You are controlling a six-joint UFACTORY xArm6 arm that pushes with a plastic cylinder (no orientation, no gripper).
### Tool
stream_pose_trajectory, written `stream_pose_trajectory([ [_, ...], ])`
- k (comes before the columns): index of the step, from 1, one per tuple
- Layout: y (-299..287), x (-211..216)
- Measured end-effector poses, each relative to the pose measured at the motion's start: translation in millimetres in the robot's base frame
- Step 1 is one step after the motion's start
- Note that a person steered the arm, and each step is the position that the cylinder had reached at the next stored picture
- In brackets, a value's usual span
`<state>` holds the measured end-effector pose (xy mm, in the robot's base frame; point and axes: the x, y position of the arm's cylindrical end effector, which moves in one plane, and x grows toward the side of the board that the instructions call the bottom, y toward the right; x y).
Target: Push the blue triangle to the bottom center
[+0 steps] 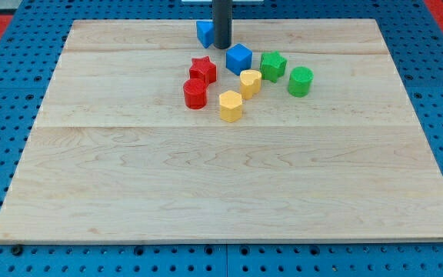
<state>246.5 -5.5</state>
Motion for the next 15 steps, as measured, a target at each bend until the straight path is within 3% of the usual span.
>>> stream_pose_trajectory([
  [3, -7.9, -51.4],
  [4, -39.3, -50.3],
  [7, -68.1, 1.5],
  [10, -138.7, 42.4],
  [13, -187.4, 113.0],
  [15, -255.5, 116.9],
])
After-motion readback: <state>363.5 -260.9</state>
